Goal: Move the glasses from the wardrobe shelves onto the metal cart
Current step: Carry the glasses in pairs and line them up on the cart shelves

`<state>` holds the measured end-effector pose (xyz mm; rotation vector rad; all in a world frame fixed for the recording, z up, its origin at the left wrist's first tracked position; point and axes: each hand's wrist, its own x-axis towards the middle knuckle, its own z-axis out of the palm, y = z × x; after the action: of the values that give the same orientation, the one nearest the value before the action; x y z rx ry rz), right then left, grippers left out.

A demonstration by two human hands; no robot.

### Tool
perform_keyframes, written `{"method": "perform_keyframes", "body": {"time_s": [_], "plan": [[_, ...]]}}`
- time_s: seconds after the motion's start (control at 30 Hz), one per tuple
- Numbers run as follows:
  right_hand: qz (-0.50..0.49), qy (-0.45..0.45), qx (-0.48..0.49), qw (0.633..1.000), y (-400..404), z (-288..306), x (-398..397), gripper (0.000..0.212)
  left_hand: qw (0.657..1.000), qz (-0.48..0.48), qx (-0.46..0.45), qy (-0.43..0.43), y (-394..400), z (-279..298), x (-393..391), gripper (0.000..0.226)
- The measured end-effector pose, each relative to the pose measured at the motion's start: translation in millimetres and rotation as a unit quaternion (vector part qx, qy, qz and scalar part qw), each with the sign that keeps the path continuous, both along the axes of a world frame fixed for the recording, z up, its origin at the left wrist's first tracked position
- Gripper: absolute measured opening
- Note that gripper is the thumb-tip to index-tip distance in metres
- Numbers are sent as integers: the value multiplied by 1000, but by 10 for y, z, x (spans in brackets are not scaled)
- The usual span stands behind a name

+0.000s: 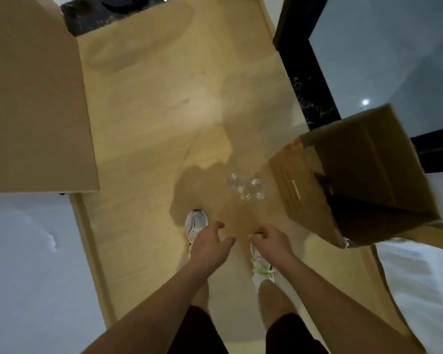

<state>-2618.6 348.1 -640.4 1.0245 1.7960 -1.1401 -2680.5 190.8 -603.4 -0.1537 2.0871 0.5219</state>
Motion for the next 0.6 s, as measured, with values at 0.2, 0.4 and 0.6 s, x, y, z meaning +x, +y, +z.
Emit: {"method": "perform_keyframes", "body": {"time_s": [0.2, 0.4, 0.6], "plan": [[-199, -44, -15, 979, -73, -1568, -213, 29, 997, 27, 9, -68, 196, -1701, -663, 48], [-367, -81, -59, 925, -157, -3057, -313, 4, 980, 122, 21, -159, 300, -3319, -866, 44], [-518, -48, -158, 839, -193, -3918, -407, 33, 925, 272, 44, -261, 333, -4138, -729, 50]]}}
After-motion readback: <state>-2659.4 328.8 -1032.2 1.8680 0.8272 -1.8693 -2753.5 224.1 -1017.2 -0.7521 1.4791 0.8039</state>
